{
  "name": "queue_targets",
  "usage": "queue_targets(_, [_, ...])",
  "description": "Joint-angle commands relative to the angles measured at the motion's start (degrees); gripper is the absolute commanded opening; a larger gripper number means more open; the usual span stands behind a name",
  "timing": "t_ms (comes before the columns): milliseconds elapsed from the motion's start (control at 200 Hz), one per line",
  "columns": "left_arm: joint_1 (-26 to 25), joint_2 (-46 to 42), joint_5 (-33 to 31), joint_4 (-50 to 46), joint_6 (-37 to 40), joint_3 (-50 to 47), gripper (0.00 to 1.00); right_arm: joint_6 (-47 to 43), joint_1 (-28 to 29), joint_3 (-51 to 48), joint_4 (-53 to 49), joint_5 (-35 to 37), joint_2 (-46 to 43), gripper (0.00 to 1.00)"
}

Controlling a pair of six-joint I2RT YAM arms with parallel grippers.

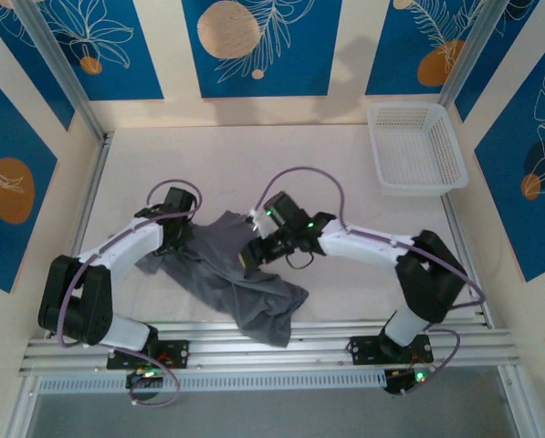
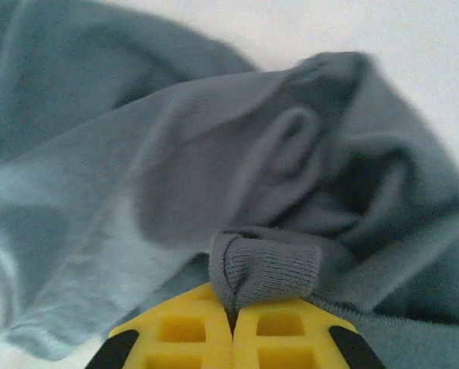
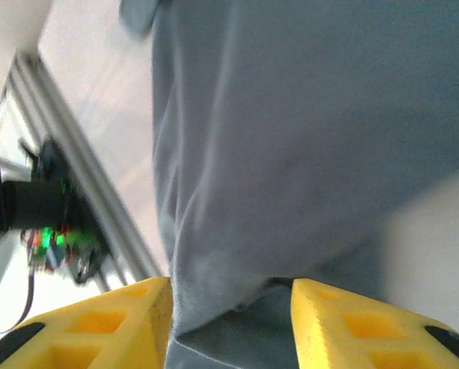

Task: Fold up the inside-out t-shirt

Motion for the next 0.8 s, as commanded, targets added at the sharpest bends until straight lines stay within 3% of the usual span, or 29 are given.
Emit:
queue_targets(0, [2.68, -3.76, -7.13, -3.86, -5.8, -1.09, 0.14, 3.79, -6.37, 3.09, -3.62, 11.77, -0.63, 0.46])
queue_targets(150, [2.96, -9.36, -4.38, -5.4, 0.23, 2.04, 0.47, 5.01, -9.57, 4.72, -5.8, 12.58, 0.66, 0.46])
queue_targets(215, [1.18, -11.09, -1.79, -6.53, 2.1, 5.03, 0.55, 5.68, -9.65, 4.45, -5.74, 12.6, 0.44, 0.46])
queue_targets(305, [-4.99, -10.34, 3.68, -5.69, 6.04, 9.63, 0.61, 6.26, -9.74, 4.16, -5.83, 11.45, 0.65, 0.45])
queue_targets(400, [-13.27, -2.63, 6.22, -7.05, 11.0, 17.38, 0.64, 7.31, -9.91, 2.84, -4.86, 10.74, 0.24, 0.45])
queue_targets(520, [-21.84, 13.23, -2.5, -15.78, 13.73, 31.28, 0.71, 8.25, -10.77, 0.79, -4.79, 10.35, -1.02, 0.45])
queue_targets(795, [-23.66, 34.92, -7.91, -16.33, 16.13, 44.03, 0.87, 9.68, -12.68, -7.01, -6.0, 11.59, -9.5, 0.46])
